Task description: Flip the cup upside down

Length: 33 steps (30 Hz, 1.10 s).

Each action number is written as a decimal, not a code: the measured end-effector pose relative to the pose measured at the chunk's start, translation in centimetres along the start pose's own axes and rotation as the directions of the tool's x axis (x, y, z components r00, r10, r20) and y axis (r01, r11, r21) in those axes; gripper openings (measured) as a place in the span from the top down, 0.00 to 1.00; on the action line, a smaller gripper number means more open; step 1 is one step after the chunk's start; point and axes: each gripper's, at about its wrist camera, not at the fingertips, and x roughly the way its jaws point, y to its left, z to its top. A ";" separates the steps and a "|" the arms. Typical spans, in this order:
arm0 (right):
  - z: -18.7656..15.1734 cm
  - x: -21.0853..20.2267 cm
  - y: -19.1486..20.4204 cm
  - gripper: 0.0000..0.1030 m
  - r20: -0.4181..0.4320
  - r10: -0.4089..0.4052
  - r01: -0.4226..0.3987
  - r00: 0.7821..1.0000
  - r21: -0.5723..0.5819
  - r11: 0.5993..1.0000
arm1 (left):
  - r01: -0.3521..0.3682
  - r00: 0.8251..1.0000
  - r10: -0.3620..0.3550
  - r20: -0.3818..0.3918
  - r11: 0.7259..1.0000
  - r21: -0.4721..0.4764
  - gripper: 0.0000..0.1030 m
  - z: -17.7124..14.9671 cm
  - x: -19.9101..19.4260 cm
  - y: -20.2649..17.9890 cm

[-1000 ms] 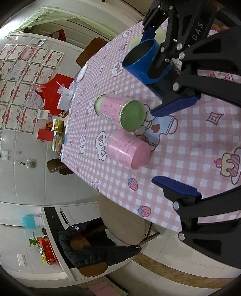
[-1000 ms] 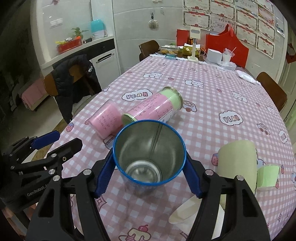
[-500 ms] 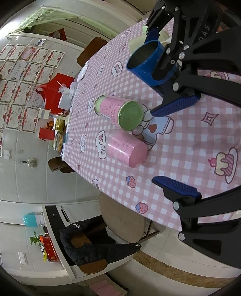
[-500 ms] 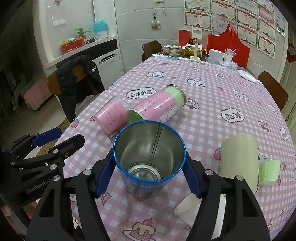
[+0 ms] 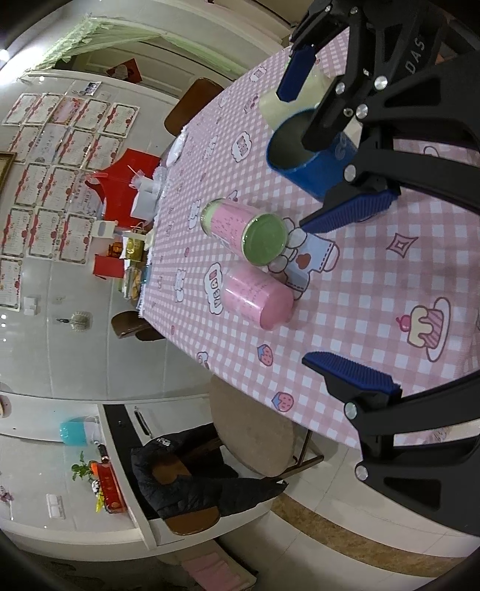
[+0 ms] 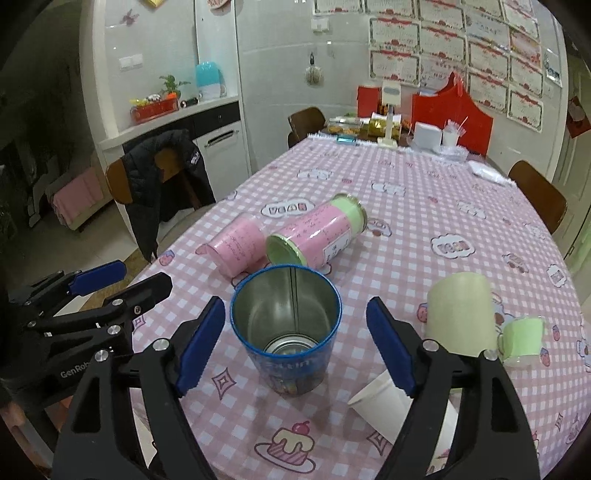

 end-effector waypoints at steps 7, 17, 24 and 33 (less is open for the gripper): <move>-1.2 -3.4 -0.4 0.18 0.075 -0.011 0.011 0.997 0.010 1.000 | 0.000 0.998 -0.001 0.064 1.000 0.005 0.33 -0.9 -3.3 -0.9; -3.7 -10.0 -0.4 0.09 0.237 -0.056 0.055 0.970 0.011 0.998 | -0.027 0.982 0.019 0.187 0.999 0.036 0.26 -3.2 -9.4 -2.7; -5.1 -14.3 0.0 0.08 0.348 -0.089 0.097 0.933 -0.004 0.995 | -0.033 0.960 0.017 0.280 0.998 0.054 0.25 -4.6 -14.0 -3.7; -6.7 -17.5 0.3 0.08 0.441 -0.110 0.126 0.890 -0.007 0.992 | -0.047 0.919 0.007 0.394 0.995 0.093 0.15 -6.0 -18.6 -5.0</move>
